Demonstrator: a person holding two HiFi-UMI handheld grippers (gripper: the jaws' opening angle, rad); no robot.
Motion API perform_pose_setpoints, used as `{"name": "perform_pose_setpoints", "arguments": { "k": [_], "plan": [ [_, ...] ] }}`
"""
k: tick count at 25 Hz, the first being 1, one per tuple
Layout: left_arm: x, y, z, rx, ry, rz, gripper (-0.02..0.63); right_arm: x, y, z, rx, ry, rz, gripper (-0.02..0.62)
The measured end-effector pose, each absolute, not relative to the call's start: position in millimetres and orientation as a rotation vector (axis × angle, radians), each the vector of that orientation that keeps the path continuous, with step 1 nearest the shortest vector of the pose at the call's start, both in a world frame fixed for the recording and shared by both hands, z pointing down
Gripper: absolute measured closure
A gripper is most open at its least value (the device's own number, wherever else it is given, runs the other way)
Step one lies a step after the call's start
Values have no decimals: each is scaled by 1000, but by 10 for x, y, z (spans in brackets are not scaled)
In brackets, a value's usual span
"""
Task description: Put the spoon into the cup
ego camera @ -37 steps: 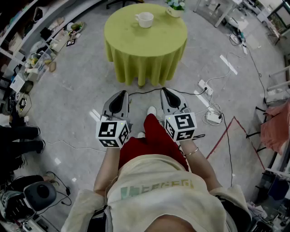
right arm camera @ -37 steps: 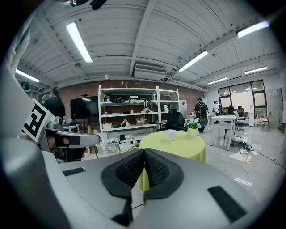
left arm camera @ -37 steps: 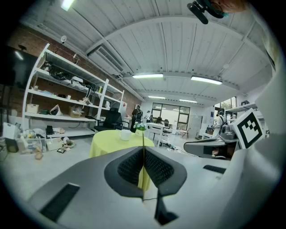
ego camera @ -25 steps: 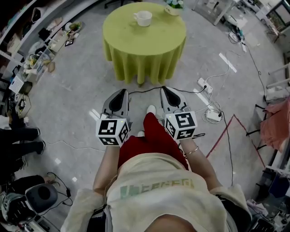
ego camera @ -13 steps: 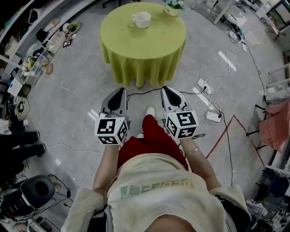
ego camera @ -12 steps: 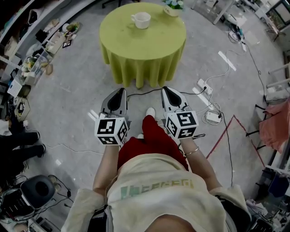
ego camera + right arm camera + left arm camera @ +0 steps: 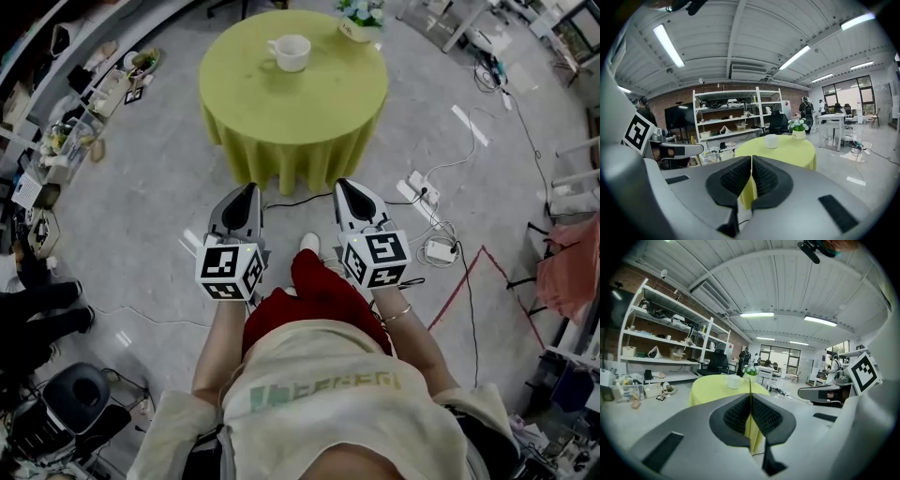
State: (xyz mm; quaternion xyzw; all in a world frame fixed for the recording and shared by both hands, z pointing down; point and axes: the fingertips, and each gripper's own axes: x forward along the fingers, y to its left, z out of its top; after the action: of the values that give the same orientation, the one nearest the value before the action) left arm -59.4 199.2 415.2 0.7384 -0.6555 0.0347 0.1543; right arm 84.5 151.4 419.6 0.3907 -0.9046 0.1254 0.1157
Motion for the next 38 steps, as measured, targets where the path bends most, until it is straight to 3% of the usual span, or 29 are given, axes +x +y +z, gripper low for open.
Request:
{"name": "perform_pose_setpoints", "arguments": {
  "k": [21, 38],
  "plan": [
    [-828, 643, 4213, 2030, -1915, 106, 581, 687, 69, 4186, 1122, -2658, 371, 558],
    [-841, 32, 4116, 2008, -1924, 61, 581, 700, -434, 4322, 1086, -2638, 411, 558]
  ]
}}
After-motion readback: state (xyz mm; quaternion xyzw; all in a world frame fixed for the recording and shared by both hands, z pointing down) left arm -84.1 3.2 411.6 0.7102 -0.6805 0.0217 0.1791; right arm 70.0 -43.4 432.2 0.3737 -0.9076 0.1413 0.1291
